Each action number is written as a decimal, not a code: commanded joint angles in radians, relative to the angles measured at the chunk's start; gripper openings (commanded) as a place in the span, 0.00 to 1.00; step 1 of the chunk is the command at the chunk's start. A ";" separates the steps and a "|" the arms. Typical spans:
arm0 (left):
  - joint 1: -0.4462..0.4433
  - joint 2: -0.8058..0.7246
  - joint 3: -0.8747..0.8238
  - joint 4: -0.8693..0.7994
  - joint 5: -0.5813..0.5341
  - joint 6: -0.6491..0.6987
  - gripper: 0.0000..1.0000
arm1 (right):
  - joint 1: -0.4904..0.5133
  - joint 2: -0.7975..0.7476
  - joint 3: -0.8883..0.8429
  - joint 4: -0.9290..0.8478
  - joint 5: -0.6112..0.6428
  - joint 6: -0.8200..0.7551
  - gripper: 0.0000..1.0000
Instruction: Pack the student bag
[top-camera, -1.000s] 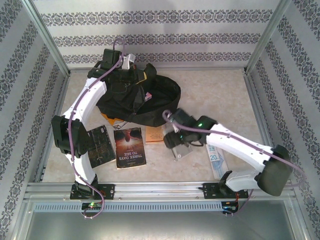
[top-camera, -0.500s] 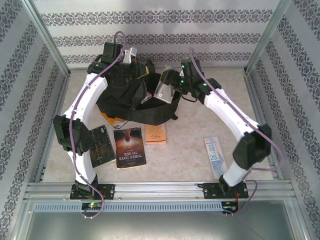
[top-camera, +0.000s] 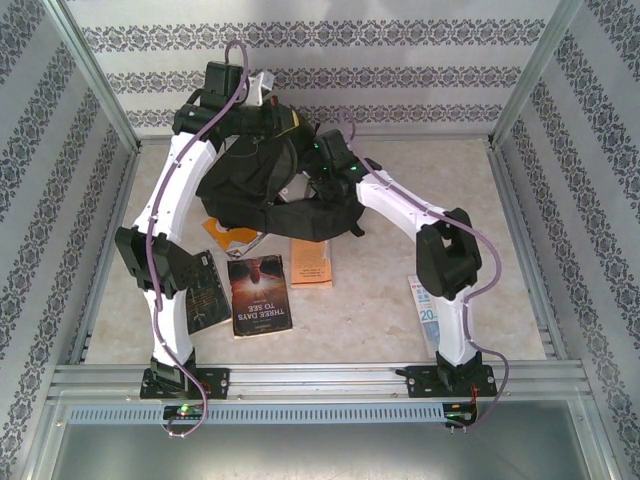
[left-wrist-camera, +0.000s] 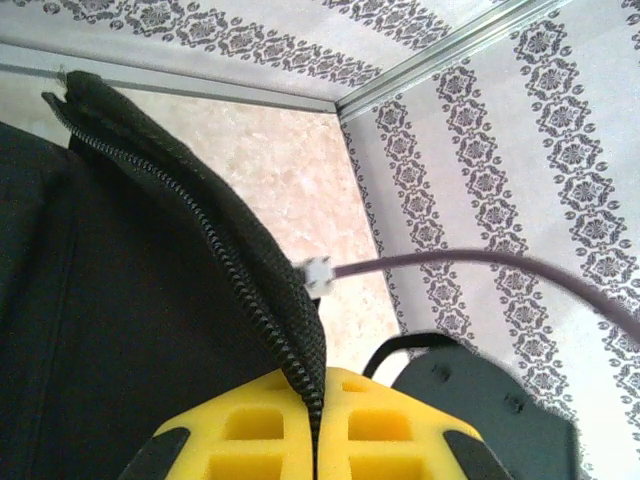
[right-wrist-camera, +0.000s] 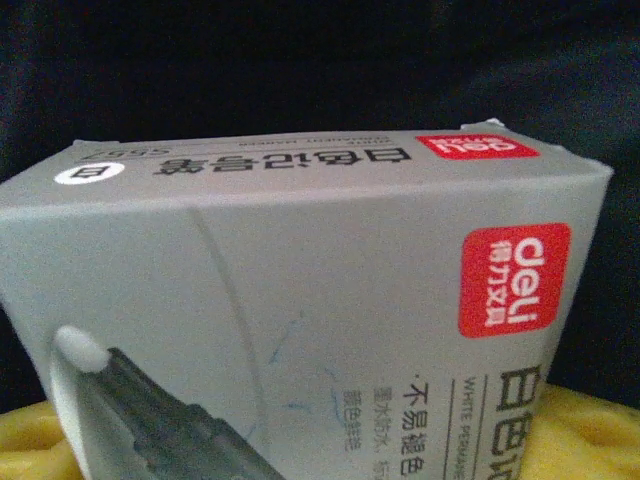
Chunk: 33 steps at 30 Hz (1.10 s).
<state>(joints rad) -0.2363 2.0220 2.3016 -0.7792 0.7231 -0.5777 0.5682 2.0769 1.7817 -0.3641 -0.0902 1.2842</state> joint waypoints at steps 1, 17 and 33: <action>-0.011 0.027 0.109 0.027 0.042 0.000 0.00 | 0.047 0.057 0.090 0.079 -0.105 0.046 0.98; 0.042 -0.010 0.062 0.000 -0.020 0.016 0.00 | 0.037 -0.182 0.000 -0.003 -0.009 -0.520 0.98; 0.038 -0.132 -0.464 0.326 0.044 -0.105 0.00 | -0.013 -0.669 -0.600 -0.155 -0.096 -0.644 0.85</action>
<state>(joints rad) -0.1852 1.9228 1.9060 -0.5915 0.7338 -0.6346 0.5644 1.4479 1.2682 -0.3992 -0.1921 0.6373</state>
